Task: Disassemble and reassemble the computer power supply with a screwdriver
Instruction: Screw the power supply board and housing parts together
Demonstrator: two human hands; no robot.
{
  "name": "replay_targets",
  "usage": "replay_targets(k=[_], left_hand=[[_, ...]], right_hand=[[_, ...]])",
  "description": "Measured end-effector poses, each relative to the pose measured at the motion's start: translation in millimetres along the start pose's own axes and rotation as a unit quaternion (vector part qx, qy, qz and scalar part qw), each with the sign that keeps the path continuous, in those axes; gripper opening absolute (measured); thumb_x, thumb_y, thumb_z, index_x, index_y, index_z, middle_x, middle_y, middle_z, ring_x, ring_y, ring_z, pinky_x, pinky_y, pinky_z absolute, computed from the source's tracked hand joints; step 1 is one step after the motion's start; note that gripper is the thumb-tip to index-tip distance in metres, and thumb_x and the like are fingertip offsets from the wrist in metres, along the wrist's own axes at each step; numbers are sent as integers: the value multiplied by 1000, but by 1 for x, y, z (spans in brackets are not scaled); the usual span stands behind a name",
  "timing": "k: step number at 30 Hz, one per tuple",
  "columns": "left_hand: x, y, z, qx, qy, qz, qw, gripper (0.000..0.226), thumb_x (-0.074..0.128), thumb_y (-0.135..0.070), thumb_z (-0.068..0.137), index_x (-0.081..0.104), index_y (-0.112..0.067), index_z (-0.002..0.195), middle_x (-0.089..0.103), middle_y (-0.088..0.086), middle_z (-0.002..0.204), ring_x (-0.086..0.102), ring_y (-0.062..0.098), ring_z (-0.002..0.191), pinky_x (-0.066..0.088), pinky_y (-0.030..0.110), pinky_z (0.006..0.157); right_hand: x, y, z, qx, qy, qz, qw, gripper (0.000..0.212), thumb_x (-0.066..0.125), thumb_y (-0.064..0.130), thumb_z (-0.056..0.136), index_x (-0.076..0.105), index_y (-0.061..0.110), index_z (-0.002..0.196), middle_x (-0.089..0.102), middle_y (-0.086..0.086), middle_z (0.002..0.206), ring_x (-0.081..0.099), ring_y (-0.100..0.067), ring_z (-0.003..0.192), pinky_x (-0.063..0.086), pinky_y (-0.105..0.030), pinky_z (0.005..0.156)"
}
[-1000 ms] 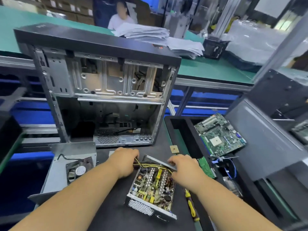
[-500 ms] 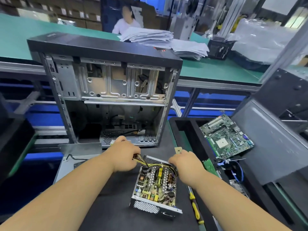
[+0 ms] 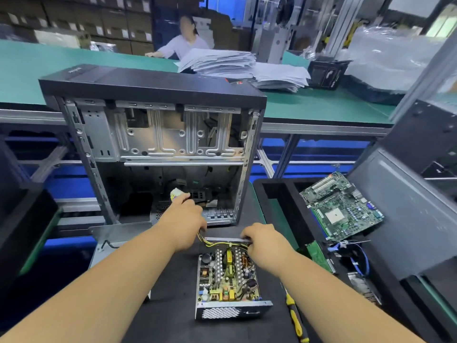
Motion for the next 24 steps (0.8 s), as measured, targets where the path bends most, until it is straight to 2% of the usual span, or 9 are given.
replay_targets(k=[3,8,12,15,17,19,22,24], left_hand=[[-9,-5,6,-5,-20,-18,1000,35,53,-15,83,72,-39,100,57,-12,102,46,17,109,4,41,119],[-10,-8,5,5,53,-110,992,25,49,-15,75,70,-26,81,64,-12,92,53,13,94,8,37,115],[-31,-14,9,17,-5,-86,996,28,48,-13,78,72,-28,80,60,-12,86,47,12,97,6,41,114],[-38,-16,11,17,-30,-88,996,28,48,-12,81,72,-26,80,59,-12,91,42,12,102,4,42,113],[-38,-16,14,15,-31,-121,992,22,49,-7,76,67,-19,73,62,-10,88,45,12,99,12,40,109],[-29,-17,19,17,13,-167,986,19,52,-8,75,69,-17,74,65,-10,84,50,13,96,24,35,103],[-2,-22,19,27,148,-177,973,23,55,-13,84,75,-22,92,71,-12,96,58,13,100,37,29,95],[11,-26,15,21,198,-198,960,26,53,-7,83,74,-20,93,63,-10,77,55,15,84,40,21,70]], right_hand=[[5,-2,-4,-12,22,7,1000,46,54,5,88,64,30,125,59,1,116,51,-24,110,49,-34,84],[2,-2,-4,-12,16,21,1000,44,56,6,88,64,33,122,59,6,116,51,-21,107,51,-38,89],[1,-2,-7,-19,32,40,999,45,61,6,82,60,34,117,55,7,114,46,-19,107,50,-40,87],[2,-1,-8,-29,51,46,997,47,63,8,83,59,34,122,54,6,118,41,-17,111,47,-39,92],[2,2,-9,-35,63,42,997,48,62,9,85,58,33,126,53,4,122,43,-19,115,44,-37,96],[2,3,-10,-35,69,52,996,51,61,9,84,58,31,129,52,2,125,46,-20,119,42,-34,100],[2,4,-12,-33,64,66,995,52,59,10,82,58,31,130,51,1,123,46,-21,119,44,-38,101],[2,4,-14,-36,61,68,995,50,59,12,83,58,31,130,50,1,121,46,-21,118,45,-43,100]])
Point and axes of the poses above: each hand's wrist, its own z-axis towards the middle knuckle, its own x-axis out of the palm, y = z × x, the point moved 10 cm from there along z, towards the middle knuckle
